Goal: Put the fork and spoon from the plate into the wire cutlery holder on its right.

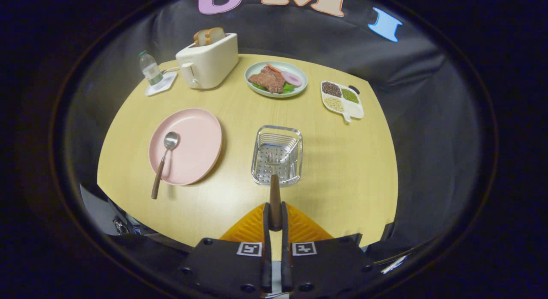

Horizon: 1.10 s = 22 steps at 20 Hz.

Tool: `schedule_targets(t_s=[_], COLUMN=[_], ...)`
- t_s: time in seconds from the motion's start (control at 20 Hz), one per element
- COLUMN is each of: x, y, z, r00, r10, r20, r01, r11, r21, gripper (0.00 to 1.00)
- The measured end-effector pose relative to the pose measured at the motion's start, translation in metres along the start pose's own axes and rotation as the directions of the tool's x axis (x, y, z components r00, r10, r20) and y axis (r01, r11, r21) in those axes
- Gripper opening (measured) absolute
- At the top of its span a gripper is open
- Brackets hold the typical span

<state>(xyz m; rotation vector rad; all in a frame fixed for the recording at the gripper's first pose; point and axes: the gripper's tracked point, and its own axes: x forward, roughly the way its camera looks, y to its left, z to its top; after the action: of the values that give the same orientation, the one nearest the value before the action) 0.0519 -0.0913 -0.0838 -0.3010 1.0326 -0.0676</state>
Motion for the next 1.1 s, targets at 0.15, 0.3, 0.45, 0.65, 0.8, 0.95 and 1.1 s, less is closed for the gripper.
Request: schedule_targets(t_s=[0.15, 0.3, 0.45, 0.65, 0.8, 0.95, 1.1], x=[-0.001, -0.002, -0.004, -0.011, -0.019, -0.031, -0.043], y=[0.001, 0.002, 0.0, -0.004, -0.004, 0.001, 0.014], z=[0.0, 0.001, 0.0, -0.001, 0.0, 0.01, 0.018], r00=[1.0, 0.999, 0.999, 0.995, 0.988, 0.96, 0.921], r10=[-0.003, 0.002, -0.003, -0.003, -0.008, -0.022, -0.022], r20=[0.007, 0.032, 0.053, 0.096, 0.153, 0.278, 0.389], r01=[0.003, -0.003, 0.0, -0.004, -0.004, -0.007, -0.027], r11=[1.0, 1.0, 0.999, 0.997, 0.997, 0.995, 0.992], r21=[-0.01, 0.022, 0.044, 0.073, 0.078, 0.104, 0.12], gripper=[0.49, 0.86, 0.99, 0.99, 0.99, 0.99, 0.99])
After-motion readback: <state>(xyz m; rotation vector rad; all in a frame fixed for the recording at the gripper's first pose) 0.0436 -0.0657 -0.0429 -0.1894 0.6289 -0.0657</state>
